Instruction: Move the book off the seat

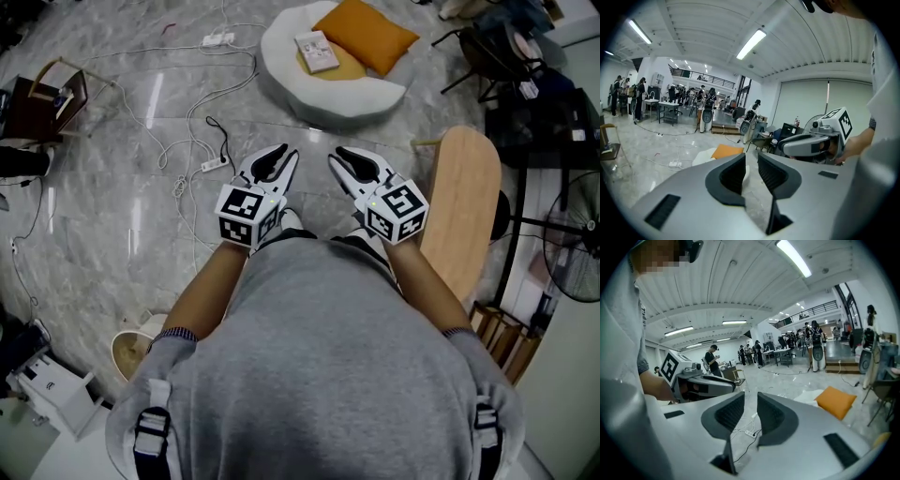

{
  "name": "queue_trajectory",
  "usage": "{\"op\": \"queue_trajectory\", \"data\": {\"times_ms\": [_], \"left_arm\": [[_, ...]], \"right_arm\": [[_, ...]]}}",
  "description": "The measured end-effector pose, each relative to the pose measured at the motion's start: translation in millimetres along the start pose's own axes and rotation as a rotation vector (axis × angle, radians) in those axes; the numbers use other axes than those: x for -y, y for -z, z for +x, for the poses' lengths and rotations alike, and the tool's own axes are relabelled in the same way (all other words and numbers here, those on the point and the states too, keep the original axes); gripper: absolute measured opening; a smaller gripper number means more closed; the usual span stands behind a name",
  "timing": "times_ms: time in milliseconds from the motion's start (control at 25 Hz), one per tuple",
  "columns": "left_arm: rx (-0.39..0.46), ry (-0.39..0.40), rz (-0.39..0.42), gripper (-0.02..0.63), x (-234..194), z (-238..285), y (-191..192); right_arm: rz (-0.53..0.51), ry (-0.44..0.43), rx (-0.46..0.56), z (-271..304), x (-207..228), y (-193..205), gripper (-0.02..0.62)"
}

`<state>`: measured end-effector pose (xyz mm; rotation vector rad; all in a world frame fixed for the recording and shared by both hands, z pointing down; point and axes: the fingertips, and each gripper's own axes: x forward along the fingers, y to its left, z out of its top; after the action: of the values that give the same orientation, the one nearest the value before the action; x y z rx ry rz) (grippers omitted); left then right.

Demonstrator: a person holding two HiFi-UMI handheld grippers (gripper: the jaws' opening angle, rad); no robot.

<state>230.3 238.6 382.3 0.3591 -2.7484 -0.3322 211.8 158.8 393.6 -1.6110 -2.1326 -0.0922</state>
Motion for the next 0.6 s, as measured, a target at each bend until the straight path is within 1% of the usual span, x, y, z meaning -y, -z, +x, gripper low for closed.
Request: {"op": "queue_trajectory", "data": {"times_ms": [80, 200, 280, 360, 440, 600], "left_arm": [[-0.021, 0.002, -0.009, 0.126, -3, 2, 6], [-0.044, 0.008, 0.003, 0.194, -7, 6, 10], [-0.049, 0.01, 0.005, 0.237, -12, 8, 9], [-0.049, 0.01, 0.003, 0.279, -17, 10, 7], [-0.05, 0.003, 0.008, 0.298, -20, 13, 4], [-0.055, -0.013, 0.002, 0.301, -30, 31, 2]], "right_arm": [[0.022, 0.011, -0.014, 4, 5, 5, 0.128], [0.05, 0.03, -0.023, 7, 13, 8, 0.187], [0.07, 0.032, -0.02, 11, 17, 8, 0.246], [0.085, 0.036, -0.022, 15, 20, 8, 0.278], [0.087, 0.043, -0.025, 17, 25, 7, 0.299], [0.095, 0.045, -0.019, 23, 46, 4, 0.347]]}}
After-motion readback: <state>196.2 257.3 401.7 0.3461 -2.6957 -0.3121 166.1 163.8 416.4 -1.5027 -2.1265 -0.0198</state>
